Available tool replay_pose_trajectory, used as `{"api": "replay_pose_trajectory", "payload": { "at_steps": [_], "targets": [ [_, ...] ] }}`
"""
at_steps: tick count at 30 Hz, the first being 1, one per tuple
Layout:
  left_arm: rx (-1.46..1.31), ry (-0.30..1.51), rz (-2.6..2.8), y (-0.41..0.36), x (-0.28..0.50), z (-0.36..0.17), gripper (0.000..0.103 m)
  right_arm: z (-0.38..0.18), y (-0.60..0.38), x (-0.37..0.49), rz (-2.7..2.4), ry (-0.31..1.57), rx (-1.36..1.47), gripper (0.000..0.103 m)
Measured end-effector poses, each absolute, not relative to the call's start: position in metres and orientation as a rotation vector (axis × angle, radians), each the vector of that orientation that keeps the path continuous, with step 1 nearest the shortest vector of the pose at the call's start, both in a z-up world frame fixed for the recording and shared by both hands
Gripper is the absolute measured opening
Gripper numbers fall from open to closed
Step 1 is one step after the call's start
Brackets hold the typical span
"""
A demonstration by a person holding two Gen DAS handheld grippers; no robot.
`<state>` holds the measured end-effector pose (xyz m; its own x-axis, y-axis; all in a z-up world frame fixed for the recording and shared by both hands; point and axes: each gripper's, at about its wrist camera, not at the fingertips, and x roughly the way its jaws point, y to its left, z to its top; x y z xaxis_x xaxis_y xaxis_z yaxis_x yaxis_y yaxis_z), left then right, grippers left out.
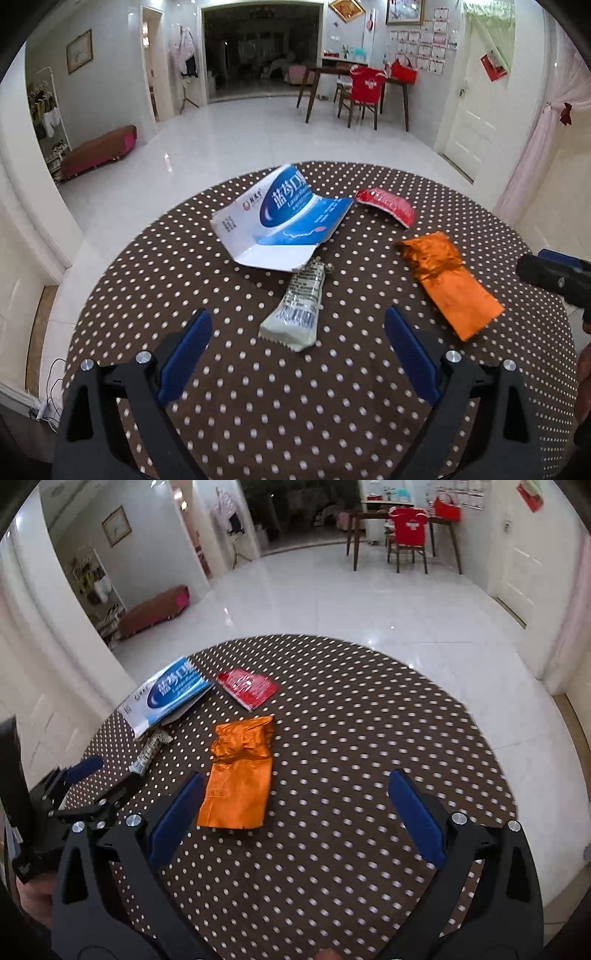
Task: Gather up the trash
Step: 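Grasp the orange bag with the right tool while the left tool grasps a white tube, then carry the orange bag and white tube to the wastebasket with both tools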
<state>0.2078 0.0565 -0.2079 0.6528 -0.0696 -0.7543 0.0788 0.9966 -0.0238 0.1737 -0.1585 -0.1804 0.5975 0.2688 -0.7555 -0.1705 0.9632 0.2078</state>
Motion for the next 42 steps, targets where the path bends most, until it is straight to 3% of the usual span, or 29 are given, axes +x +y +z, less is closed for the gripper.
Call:
{"api": "replay_pose_trajectory", "payload": {
  "at_steps": [1, 4, 7, 9, 11, 14, 16, 17, 18, 29, 42],
  "targets": [
    [0.011, 0.863, -0.094, 0.058, 0.212, -0.210, 0.092, -0.184, -0.155, 0.174, 0.258, 0.898, 0.111, 0.097],
    [0.008, 0.909, -0.129, 0.059, 0.222, -0.223, 0.071, -0.191, -0.144, 0.183, 0.272, 0.909, 0.090, 0.097],
    [0.032, 0.912, -0.137, 0.055, 0.228, -0.231, 0.066, -0.201, -0.131, 0.195, 0.280, 0.924, 0.063, 0.097],
    [0.063, 0.902, -0.132, 0.049, 0.228, -0.232, 0.052, -0.210, -0.122, 0.205, 0.281, 0.944, 0.056, 0.097],
    [0.035, 0.901, -0.140, 0.050, 0.229, -0.230, 0.021, -0.214, -0.115, 0.212, 0.283, 0.942, 0.055, 0.097],
    [-0.014, 0.909, -0.152, 0.052, 0.231, -0.229, 0.019, -0.219, -0.100, 0.219, 0.317, 0.935, 0.034, 0.097],
    [-0.023, 0.911, -0.156, 0.054, 0.228, -0.230, 0.016, -0.223, -0.088, 0.221, 0.350, 0.930, 0.001, 0.086],
    [-0.034, 0.912, -0.159, 0.055, 0.221, -0.230, 0.015, -0.223, -0.084, 0.219, 0.347, 0.911, -0.031, 0.062],
    [-0.050, 0.912, -0.161, 0.056, 0.216, -0.230, 0.015, -0.222, -0.083, 0.216, 0.343, 0.901, -0.050, 0.053],
    [-0.098, 0.887, -0.218, 0.037, 0.176, -0.220, 0.015, -0.199, -0.153, 0.173, 0.376, 0.844, 0.143, 0.053],
    [-0.016, 0.822, -0.430, -0.077, 0.174, -0.171, 0.015, -0.155, -0.291, 0.123, 0.259, 0.706, 0.391, 0.053]
  ]
}}
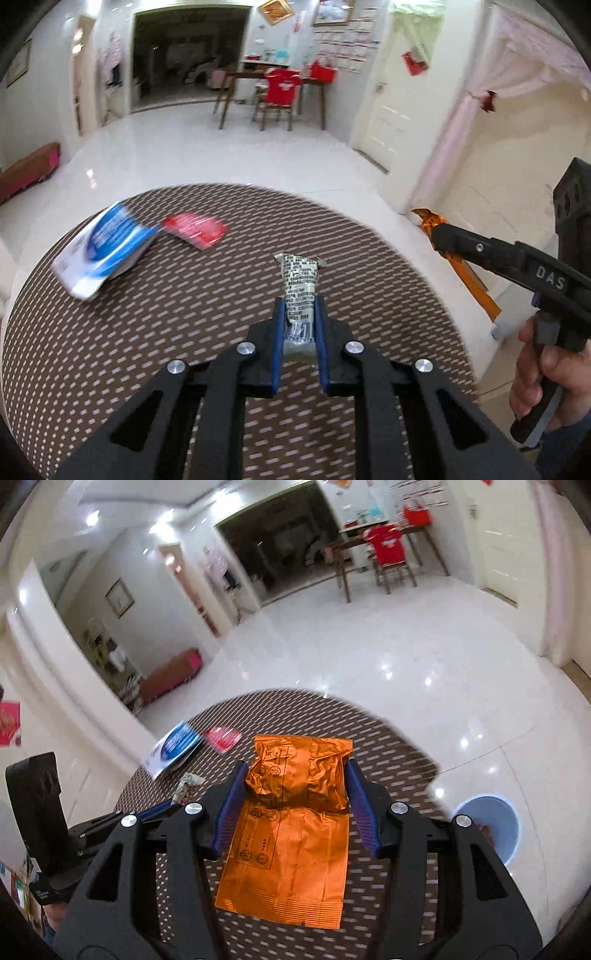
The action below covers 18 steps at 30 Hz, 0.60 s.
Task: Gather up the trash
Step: 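Carry the orange bag and white tube to the wastebasket with both tools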
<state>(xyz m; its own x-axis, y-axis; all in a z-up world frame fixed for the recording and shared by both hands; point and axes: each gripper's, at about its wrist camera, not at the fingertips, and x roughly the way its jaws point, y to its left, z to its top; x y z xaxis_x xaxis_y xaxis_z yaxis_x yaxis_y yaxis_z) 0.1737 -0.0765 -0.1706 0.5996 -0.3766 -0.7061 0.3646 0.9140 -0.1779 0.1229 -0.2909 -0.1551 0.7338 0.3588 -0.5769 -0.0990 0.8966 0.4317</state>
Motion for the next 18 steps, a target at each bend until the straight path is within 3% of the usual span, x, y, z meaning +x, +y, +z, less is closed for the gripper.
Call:
{"api": "replay_pose_trajectory", "payload": {
  "at_steps": [9, 18],
  "targets": [
    [0.050, 0.804, -0.599, -0.182, 0.176, -0.153, 0.015, -0.160, -0.406, 0.092, 0.053, 0.654, 0.492, 0.053],
    [0.107, 0.893, -0.715, -0.282, 0.191, -0.176, 0.015, -0.189, -0.494, 0.071, -0.100, 0.671, 0.587, 0.053]
  ]
}}
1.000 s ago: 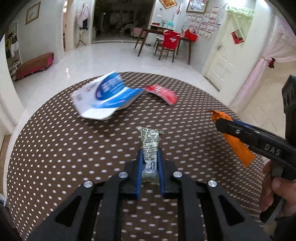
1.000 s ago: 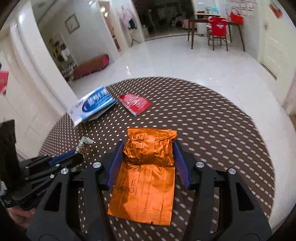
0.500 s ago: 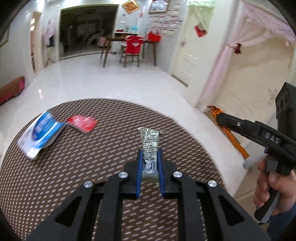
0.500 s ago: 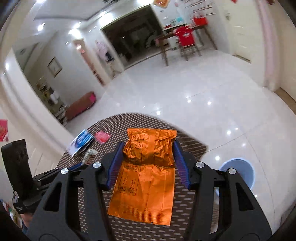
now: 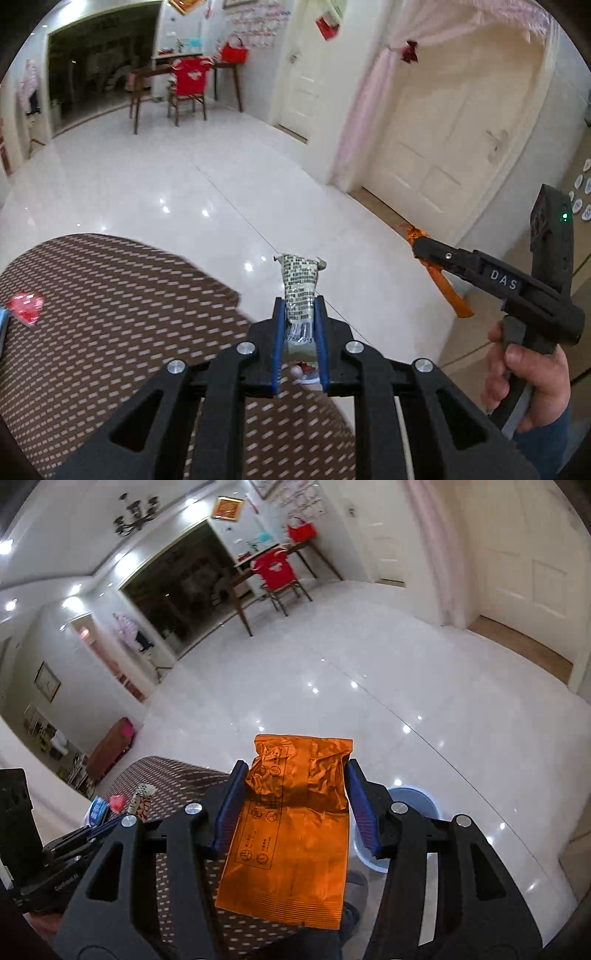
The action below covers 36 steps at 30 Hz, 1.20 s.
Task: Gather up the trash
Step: 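Carry the orange bag and white tube to the wastebasket with both tools, then open both tools to drop the orange bag and white tube into the wastebasket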
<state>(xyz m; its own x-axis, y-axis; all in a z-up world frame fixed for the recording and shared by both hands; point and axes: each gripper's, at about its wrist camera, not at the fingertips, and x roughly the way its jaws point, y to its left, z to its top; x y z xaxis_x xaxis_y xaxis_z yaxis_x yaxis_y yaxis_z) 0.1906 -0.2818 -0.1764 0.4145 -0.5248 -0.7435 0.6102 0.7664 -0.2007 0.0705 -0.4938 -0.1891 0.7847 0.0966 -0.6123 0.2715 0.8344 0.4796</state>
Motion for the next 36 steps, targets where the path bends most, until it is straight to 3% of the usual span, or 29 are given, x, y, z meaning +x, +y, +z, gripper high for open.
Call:
{"api": "replay_pose_trajectory", "payload": {
  "at_steps": [20, 24, 25, 26, 28, 34, 36],
  "targets": [
    [0.305, 1.161, -0.720, -0.432, 0.249, -0.271, 0.015, -0.272, -0.573, 0.104, -0.169, 0.817, 0.717, 0.053],
    [0.334, 1.231, -0.711, -0.456, 0.262, -0.291, 0.018, -0.285, -0.588, 0.114, -0.170, 0.838, 0.743, 0.058],
    [0.336, 1.247, -0.710, -0.456, 0.265, -0.295, 0.027, -0.291, -0.595, 0.116, -0.170, 0.845, 0.754, 0.062],
    [0.331, 1.259, -0.710, -0.458, 0.269, -0.298, 0.051, -0.296, -0.599, 0.117, -0.177, 0.853, 0.770, 0.070],
    [0.317, 1.247, -0.677, -0.455, 0.276, -0.299, 0.082, -0.300, -0.605, 0.118, -0.193, 0.866, 0.782, 0.079],
    [0.256, 1.172, -0.614, -0.435, 0.287, -0.280, 0.085, -0.298, -0.610, 0.106, -0.245, 0.860, 0.784, 0.097],
    [0.232, 1.143, -0.597, -0.426, 0.287, -0.268, 0.086, -0.294, -0.608, 0.101, -0.260, 0.857, 0.776, 0.097]
  ]
}}
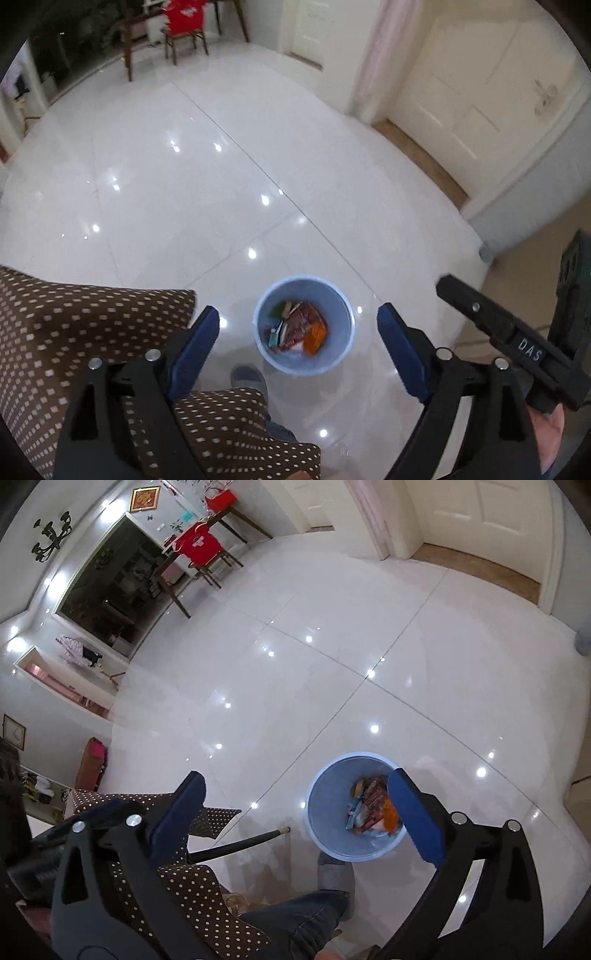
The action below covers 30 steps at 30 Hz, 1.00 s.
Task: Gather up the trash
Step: 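Open both tools to drop the orange bag and white tube into the wastebasket, then move both open tools back over the remaining trash on the mat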
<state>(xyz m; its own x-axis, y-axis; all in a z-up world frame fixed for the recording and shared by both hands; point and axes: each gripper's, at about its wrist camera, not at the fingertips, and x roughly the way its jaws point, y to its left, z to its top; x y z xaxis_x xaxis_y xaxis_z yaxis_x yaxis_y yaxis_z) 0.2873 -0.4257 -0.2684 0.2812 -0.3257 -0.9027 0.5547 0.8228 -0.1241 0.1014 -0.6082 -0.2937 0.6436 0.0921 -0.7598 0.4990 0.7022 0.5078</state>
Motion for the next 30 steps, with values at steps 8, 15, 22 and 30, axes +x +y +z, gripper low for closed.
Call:
{"api": "replay_pose_trajectory", "payload": {
  "at_steps": [8, 15, 22, 30],
  "targets": [
    [0.181, 1.009, -0.587, -0.387, 0.261, -0.215, 0.089, -0.252, -0.592, 0.080, -0.299, 0.802, 0.722, 0.097],
    [0.159, 0.878, -0.570, -0.340, 0.228, -0.166, 0.089, -0.204, -0.549, 0.078, -0.269, 0.755, 0.636, 0.097],
    [0.137, 0.749, -0.524, -0.276, 0.201, -0.129, 0.089, -0.161, -0.487, 0.083, -0.189, 0.710, 0.546, 0.097],
    [0.114, 0.631, -0.393, -0.191, 0.183, -0.107, 0.089, -0.128, -0.406, 0.101, -0.090, 0.696, 0.427, 0.097]
  ]
}}
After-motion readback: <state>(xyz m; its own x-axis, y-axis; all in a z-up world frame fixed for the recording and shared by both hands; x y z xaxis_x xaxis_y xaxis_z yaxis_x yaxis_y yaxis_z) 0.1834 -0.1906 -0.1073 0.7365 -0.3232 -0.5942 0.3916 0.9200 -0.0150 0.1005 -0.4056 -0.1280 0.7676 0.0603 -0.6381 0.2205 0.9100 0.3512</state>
